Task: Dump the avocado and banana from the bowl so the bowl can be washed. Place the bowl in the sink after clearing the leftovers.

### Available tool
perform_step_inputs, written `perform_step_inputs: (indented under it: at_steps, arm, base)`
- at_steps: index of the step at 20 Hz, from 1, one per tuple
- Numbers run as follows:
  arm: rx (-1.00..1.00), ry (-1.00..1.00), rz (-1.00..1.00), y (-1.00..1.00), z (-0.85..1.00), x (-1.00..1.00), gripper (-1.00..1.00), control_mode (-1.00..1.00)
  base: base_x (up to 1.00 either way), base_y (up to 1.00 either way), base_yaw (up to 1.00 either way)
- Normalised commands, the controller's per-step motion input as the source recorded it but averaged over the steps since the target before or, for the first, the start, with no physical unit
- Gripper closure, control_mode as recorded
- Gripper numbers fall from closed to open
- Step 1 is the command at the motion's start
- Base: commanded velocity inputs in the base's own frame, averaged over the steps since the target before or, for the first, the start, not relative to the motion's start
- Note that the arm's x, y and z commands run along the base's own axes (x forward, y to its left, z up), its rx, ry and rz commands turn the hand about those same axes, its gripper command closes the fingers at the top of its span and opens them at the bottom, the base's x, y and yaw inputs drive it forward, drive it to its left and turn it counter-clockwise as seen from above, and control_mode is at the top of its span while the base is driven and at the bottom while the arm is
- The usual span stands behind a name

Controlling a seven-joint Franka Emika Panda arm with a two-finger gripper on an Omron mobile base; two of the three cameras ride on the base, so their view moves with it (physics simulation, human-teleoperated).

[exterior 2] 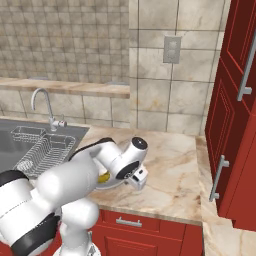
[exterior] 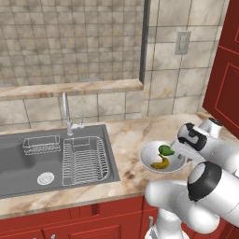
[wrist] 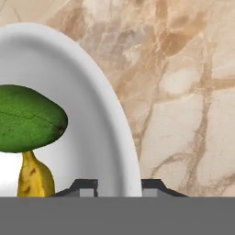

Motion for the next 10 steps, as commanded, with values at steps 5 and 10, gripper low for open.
perform_step_inputs:
  at_steps: [5, 10]
  arm:
    - [0.0, -0.13, -0.05, 0.28, 0.7, 0.0, 1.0, -1.0]
    - [0.02, -0.08, -0.04, 0.57, 0.68, 0.01, 1.0, -1.0]
  base:
    - [0.0, 0.0, 0.0]
    - [0.0, 0.0, 0.0]
